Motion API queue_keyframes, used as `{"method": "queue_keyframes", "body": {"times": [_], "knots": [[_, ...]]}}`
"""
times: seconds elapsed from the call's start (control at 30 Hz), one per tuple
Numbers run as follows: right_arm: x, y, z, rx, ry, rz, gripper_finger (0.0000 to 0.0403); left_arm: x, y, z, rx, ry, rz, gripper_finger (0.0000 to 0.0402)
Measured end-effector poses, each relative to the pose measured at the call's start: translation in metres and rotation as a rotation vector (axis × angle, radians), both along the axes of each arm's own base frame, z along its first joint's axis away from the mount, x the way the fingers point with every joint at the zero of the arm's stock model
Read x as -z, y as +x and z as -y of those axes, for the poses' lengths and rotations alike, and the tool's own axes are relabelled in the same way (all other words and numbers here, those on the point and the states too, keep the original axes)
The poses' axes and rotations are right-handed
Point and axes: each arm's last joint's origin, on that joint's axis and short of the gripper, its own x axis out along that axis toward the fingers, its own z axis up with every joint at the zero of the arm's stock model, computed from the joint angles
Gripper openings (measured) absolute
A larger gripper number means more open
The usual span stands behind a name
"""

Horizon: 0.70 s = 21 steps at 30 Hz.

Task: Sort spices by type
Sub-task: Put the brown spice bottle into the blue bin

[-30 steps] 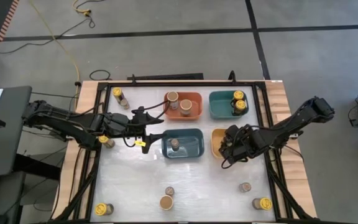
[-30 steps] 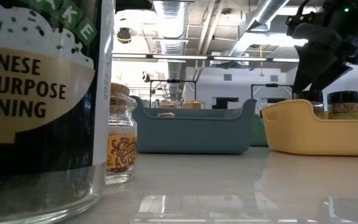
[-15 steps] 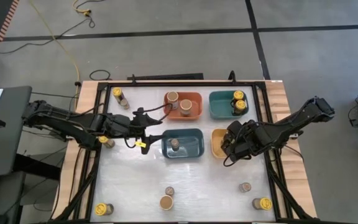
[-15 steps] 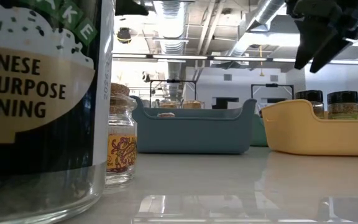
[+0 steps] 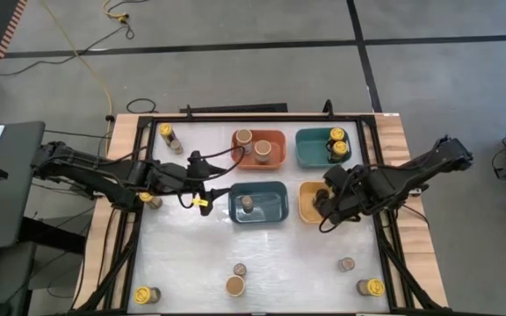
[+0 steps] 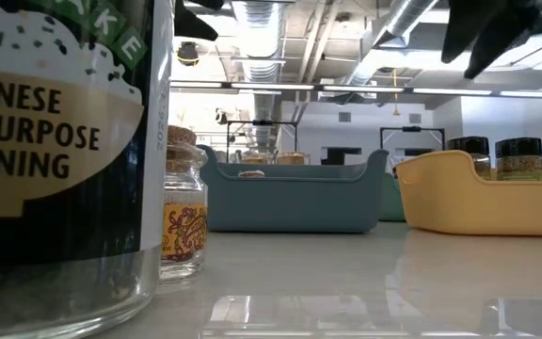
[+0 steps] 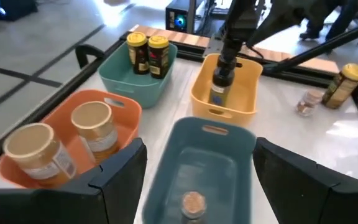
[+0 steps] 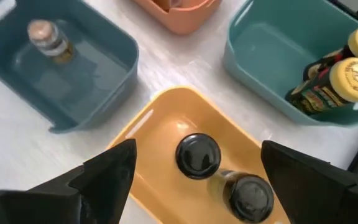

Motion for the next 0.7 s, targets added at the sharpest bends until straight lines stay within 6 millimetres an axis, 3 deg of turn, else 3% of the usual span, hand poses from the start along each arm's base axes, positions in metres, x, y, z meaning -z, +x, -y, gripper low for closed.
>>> {"method": "queue_keyframes", "body": {"times": [0.27,0.47,0.7], "knots": [[-0.015,-0.014,-0.009,0.14,0.229,-0.131,0.0365,0.012,-0.002,0.016,0.089,0.069,-0.019,0.0281],[-0.004,-0.018,-0.042,0.165,0.314,-0.222,0.0365,0.025,-0.005,0.034,0.162,0.046,0.041,0.0281],[0.024,-0.019,-0.094,0.18,0.363,-0.353,0.0365,0.025,-0.009,0.048,0.212,0.013,0.052,0.0281]]}}
